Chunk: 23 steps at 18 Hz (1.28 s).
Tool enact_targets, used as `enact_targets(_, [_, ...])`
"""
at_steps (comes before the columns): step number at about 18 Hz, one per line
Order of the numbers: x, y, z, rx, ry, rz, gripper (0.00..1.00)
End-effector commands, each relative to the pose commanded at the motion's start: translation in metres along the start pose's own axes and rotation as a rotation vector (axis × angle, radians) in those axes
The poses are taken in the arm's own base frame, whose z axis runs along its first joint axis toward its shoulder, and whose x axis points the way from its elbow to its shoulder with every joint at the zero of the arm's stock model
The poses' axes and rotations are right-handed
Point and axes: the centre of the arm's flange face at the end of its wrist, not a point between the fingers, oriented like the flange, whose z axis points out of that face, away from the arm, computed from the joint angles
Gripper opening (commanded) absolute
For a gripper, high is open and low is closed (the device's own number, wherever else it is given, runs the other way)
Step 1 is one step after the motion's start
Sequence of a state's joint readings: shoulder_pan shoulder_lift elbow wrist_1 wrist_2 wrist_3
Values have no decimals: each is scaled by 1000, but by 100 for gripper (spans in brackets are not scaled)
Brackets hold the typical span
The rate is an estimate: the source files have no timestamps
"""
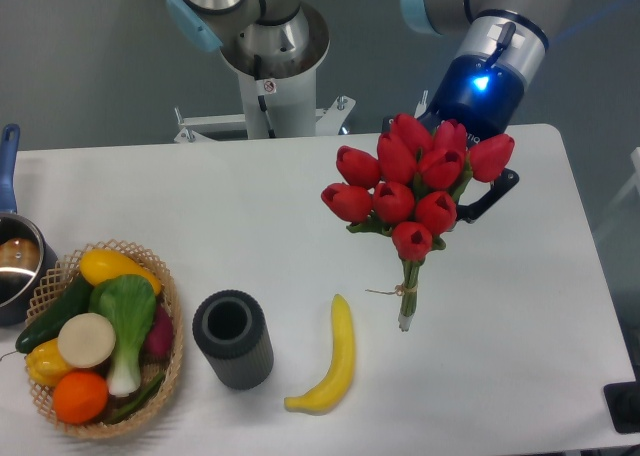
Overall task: Place the flowers on the table
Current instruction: 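Lift the held red tulip bunch upward, rotating the gripper, then carry the tulips sideways away from the banana, lowering toward the table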
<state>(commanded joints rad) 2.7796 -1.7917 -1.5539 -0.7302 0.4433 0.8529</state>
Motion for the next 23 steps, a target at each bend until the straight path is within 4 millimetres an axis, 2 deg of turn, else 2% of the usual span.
enact_targets(5, [0, 2, 3, -54, -40, -10, 48])
enact_targets(8, [2, -2, -3, -113, -105, -11, 48])
enact_targets(14, [18, -4, 1, -232, -196, 9, 49])
enact_targets(17, [28, -4, 10, -327, -249, 22, 48])
enact_targets(20, [39, 6, 25, -421, -286, 34, 48])
enact_targets(23, [41, 18, 38, -521, -337, 48, 48])
